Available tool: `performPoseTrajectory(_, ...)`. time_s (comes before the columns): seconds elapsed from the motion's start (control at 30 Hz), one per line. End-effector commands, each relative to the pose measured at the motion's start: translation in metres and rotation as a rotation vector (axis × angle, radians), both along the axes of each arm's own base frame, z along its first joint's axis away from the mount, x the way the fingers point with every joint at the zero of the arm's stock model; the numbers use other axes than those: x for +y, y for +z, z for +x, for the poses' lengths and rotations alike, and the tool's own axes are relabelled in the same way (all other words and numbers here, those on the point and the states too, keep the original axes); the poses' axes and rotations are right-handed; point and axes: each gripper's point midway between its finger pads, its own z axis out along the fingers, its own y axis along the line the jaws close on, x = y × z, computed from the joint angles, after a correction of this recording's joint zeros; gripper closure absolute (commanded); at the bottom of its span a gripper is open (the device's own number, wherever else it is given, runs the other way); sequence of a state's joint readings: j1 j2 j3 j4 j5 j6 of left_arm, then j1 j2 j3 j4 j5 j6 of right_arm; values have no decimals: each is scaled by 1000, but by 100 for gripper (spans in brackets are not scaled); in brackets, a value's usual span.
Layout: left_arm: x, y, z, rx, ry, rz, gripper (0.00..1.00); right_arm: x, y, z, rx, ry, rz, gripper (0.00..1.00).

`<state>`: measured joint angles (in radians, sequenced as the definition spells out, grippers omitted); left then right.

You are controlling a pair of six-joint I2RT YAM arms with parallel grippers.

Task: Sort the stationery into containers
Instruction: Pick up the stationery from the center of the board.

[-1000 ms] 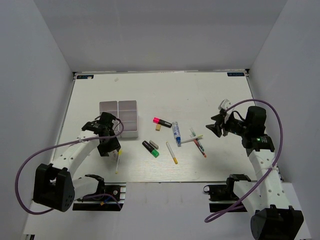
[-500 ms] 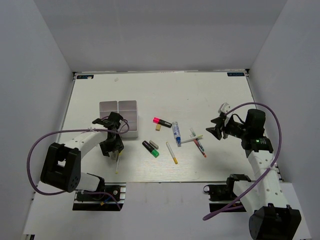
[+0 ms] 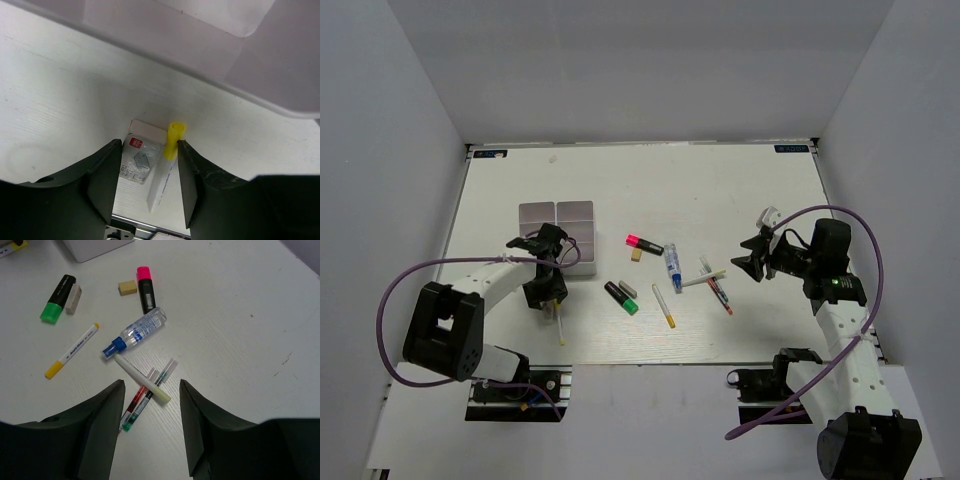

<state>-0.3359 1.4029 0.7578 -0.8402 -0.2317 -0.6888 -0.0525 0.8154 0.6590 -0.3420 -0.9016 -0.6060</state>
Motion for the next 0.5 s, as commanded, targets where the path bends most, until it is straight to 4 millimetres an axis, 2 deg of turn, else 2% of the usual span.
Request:
performPoseTrajectory(0.0,0,-1,0,-26,3,-5,42,3,13,-1,-30,25,13,46)
performPoseTrajectory(0.1,-6,2,-5,-53,20,-59,44,4,13,-2,-25,32,20,46)
performPoseTrajectory(0.27,-12,15,-3,-92,32,-104,44,5,15,-4,-28,43,26,46)
performPoseTrajectory(0.47,-12,23,-6,-110,31,-111,44,5,15,-5,-26,43,25,46)
